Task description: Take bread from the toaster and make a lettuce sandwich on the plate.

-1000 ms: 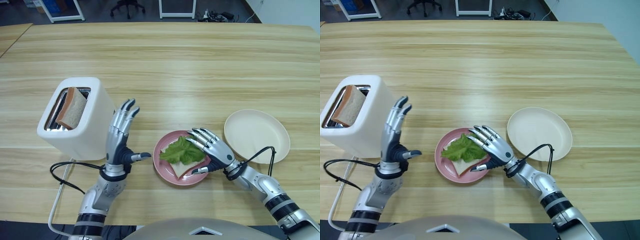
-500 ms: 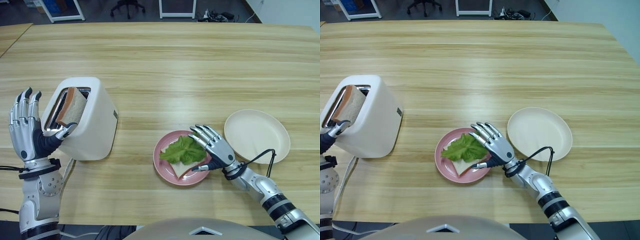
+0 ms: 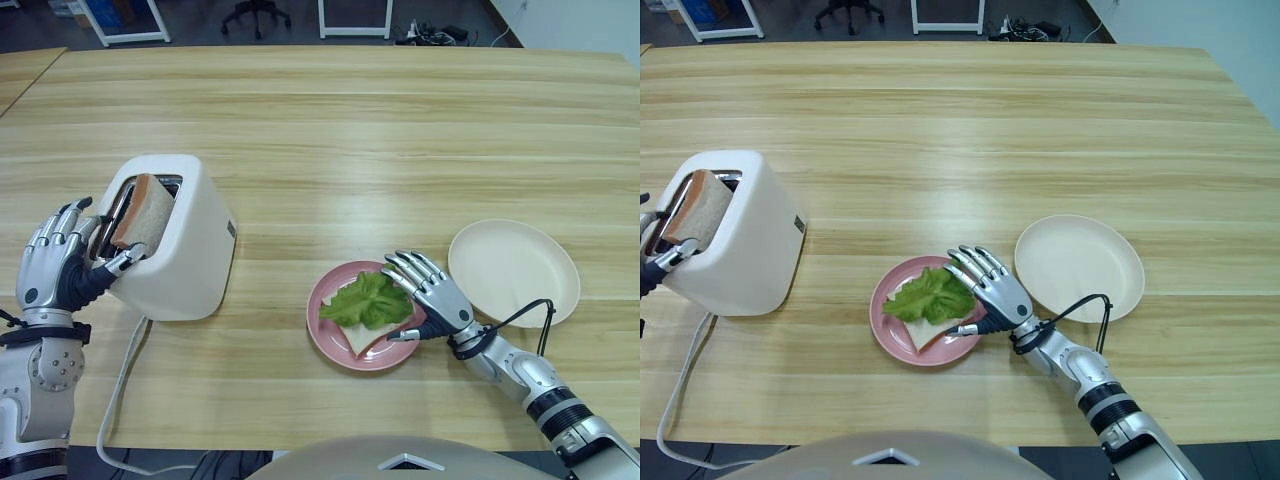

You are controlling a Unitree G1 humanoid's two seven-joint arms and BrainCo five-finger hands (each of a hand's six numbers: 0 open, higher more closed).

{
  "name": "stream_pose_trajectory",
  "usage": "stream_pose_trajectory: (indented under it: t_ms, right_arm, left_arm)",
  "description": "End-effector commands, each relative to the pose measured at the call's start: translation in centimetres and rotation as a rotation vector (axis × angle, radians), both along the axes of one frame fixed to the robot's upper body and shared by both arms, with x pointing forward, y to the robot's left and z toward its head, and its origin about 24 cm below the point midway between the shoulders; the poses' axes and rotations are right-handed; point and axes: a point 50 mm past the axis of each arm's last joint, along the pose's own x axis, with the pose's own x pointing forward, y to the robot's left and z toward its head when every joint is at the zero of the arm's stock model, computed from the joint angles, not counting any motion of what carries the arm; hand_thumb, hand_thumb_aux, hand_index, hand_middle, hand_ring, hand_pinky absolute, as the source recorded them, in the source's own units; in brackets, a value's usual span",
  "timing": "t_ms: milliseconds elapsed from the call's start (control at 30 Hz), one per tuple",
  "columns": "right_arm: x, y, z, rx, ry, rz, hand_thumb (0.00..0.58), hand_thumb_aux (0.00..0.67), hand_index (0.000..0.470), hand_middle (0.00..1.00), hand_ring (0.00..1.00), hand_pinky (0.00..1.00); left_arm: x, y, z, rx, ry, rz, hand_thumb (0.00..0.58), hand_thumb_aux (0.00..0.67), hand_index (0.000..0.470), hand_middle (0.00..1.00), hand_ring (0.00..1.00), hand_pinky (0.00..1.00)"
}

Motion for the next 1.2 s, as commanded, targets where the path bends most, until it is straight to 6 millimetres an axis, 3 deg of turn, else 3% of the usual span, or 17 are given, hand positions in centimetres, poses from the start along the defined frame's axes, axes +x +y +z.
stream_pose_trajectory:
  t_ms: [33,267,367,400,433,467,500,700,900,1067,1200]
  right_arm:
    - [-0.5,-0.3,-0.7,-0.021,0.025,0.004,0.0,0.0,0.0,0.0,0.0,0.0]
    - [-0.7,-0.4,-1.0,-0.02,0.035,0.0,0.0,0.0,0.0,0.0,0.0,0.0]
    - [-0.8,-0.4,-1.1,-0.018,0.038,-0.004,0.0,0.0,0.0,0.0,0.0,0.0]
    - [-0.8,-0.4,-1.1,-0.018,0.039,-0.005,0.0,0.0,0.0,0.0,0.0,0.0]
    - [-0.8,-0.4,-1.2,-0.017,0.04,-0.005,0.0,0.0,0.0,0.0,0.0,0.0]
    - [-0.8,-0.3,-1.2,-0.016,0.041,-0.004,0.0,0.0,0.0,0.0,0.0,0.0]
    - [-0.8,-0.3,-1.2,-0.016,0.041,-0.004,0.0,0.0,0.0,0.0,0.0,0.0]
    - [-0.7,-0.3,-1.4,-0.014,0.042,-0.008,0.0,0.0,0.0,0.0,0.0,0.0]
    - [-0.6,-0.3,-1.5,-0.014,0.04,-0.013,0.0,0.0,0.0,0.0,0.0,0.0]
    - [-0.6,-0.4,-1.6,-0.01,0.039,-0.016,0.0,0.0,0.0,0.0,0.0,0.0]
    - [-0.5,-0.4,-1.7,-0.007,0.038,-0.018,0.0,0.0,0.0,0.0,0.0,0.0]
  left_arm:
    - [-0.5,0.9,-0.8,0.007,0.078,0.021,0.58,0.67,0.47,0.0,0.0,0.0]
    - [0.7,-0.6,-1.3,-0.001,0.111,-0.107,0.58,0.67,0.47,0.0,0.0,0.0]
    - [1.1,-1.1,-1.1,0.023,0.035,-0.135,0.58,0.67,0.47,0.0,0.0,0.0]
    - [1.3,-1.0,-0.8,0.036,0.006,-0.131,0.58,0.67,0.47,0.08,0.08,0.08]
    - [1.4,-0.9,-0.7,0.047,-0.02,-0.127,0.58,0.67,0.47,0.33,0.33,0.33]
    - [1.5,-0.9,-0.7,0.054,-0.037,-0.123,0.58,0.67,0.47,0.71,0.71,0.71]
    - [1.5,-0.8,-0.6,0.064,-0.054,-0.121,0.58,0.67,0.47,1.0,1.0,1.0]
    - [1.8,-0.6,0.8,0.136,-0.224,-0.095,0.58,0.67,0.47,1.0,1.0,1.0]
    - [2.3,-1.6,2.6,0.167,-0.424,-0.105,0.58,0.67,0.47,1.0,1.0,1.0]
    - [3.5,-2.5,3.4,0.016,-0.597,-0.12,0.58,0.67,0.47,1.0,1.0,1.0]
    - [4.3,-3.1,2.8,-0.082,-0.611,-0.146,0.58,0.67,0.47,1.0,1.0,1.0]
